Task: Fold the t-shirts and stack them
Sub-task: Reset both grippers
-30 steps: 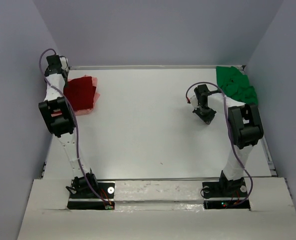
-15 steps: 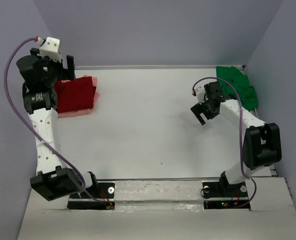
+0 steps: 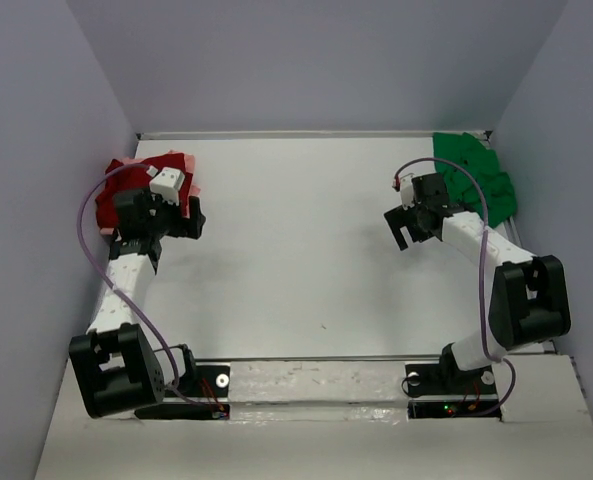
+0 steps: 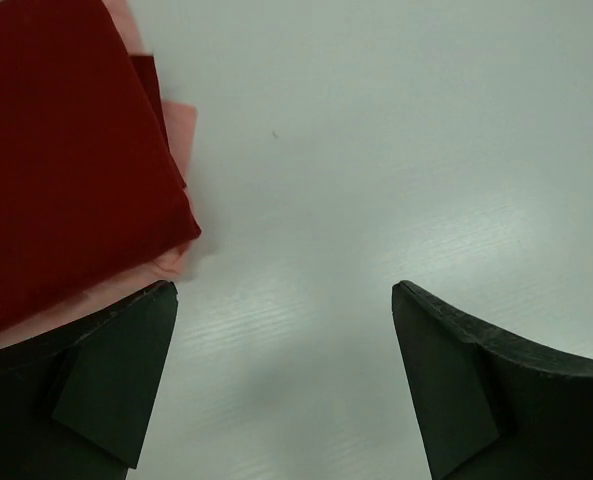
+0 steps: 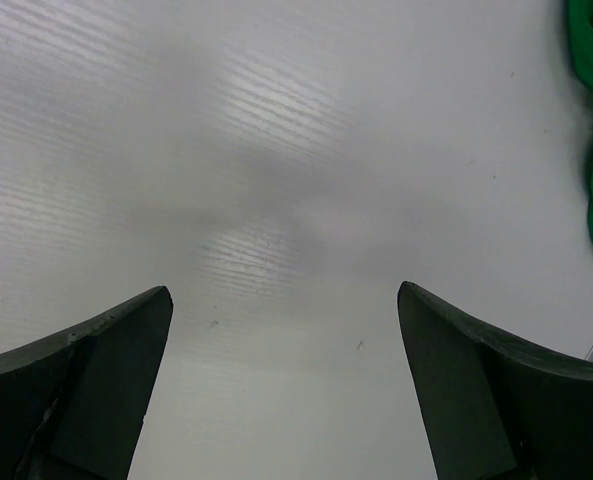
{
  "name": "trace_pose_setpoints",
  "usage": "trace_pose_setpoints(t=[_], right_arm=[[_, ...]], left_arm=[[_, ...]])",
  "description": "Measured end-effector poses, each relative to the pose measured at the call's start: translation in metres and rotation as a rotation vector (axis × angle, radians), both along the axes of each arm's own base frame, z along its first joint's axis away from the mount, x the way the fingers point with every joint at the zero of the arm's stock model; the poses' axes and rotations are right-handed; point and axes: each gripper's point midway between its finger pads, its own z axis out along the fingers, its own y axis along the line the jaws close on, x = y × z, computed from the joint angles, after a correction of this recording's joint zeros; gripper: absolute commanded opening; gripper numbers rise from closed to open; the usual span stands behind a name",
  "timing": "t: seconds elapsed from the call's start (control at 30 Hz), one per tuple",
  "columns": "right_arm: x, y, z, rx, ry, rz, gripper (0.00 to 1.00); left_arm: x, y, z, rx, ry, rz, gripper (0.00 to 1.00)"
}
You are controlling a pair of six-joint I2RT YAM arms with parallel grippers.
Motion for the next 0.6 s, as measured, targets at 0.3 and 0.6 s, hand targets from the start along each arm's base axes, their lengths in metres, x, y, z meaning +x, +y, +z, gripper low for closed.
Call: trace_pose_setpoints(t=[0.3,0.6], right_arm=[[0.006,-0.001,0.007,0.012,-0.042,-0.034,1.00],[0.010,-0.003,0.017,0.002,-0.082,-0.040,1.00]], left_arm=[[0.011,-0.009,0.034,-0.005,-0.187,-0.045,0.99],[0.000,-0.012,0.008,-0.012,-0.141,-0.056,0.99]])
